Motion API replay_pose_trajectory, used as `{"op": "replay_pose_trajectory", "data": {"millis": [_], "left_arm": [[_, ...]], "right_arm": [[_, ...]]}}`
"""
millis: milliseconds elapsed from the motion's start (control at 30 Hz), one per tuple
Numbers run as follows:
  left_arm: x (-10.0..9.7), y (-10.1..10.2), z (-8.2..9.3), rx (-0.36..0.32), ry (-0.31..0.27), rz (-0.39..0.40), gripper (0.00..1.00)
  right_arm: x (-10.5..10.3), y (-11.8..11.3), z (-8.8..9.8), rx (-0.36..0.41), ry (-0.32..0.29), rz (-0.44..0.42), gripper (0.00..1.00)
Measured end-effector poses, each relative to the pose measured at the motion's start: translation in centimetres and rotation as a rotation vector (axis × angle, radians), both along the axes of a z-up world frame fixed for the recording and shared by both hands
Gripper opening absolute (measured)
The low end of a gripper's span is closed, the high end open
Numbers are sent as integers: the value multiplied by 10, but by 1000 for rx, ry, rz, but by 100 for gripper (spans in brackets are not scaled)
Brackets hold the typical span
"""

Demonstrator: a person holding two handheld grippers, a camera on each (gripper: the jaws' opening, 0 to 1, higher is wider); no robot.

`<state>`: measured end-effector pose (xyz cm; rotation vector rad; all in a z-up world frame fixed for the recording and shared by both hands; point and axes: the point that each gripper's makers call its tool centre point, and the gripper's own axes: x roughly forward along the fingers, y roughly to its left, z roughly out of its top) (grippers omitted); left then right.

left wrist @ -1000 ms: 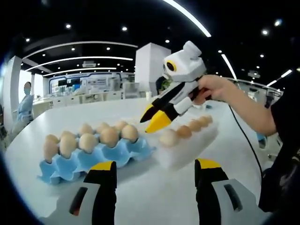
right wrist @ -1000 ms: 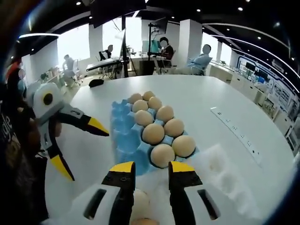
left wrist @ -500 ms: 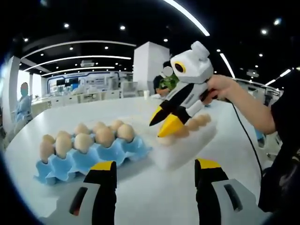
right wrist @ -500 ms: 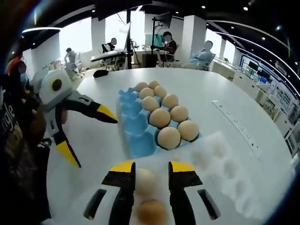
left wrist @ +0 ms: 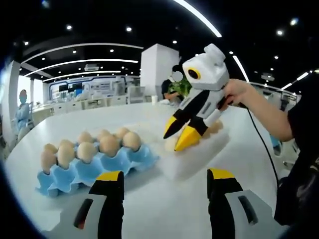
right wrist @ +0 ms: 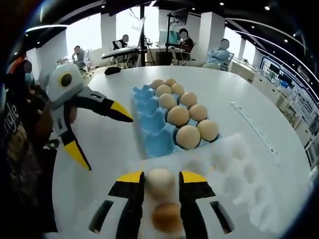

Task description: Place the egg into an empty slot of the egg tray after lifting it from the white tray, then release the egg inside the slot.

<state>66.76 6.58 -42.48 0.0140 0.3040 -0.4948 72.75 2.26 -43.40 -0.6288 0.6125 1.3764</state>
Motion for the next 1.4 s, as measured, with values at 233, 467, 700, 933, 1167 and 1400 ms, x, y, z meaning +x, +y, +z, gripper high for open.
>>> {"op": "replay_pose_trajectory", "data": {"millis": [233, 467, 700, 933, 1167, 1400], "left_arm": [[4, 1, 2, 3, 0, -4, 69], [6, -1, 2, 4, 1, -12, 69], [8, -1, 3, 5, 0, -16, 68], [11, -3, 2, 8, 10, -20, 66], [15, -6, 7, 15, -6, -22, 64], [26, -14, 9, 42, -17, -25, 58]], "right_arm": [[4, 1, -3, -15, 8, -2, 28], [3, 2, -2, -12, 5, -8, 28], [5, 3, -1, -7, 9, -13, 28], [8, 2, 5, 12, 11, -24, 28], [8, 6, 15, 38, 12, -32, 28], [13, 11, 29, 72, 21, -44, 27]]}}
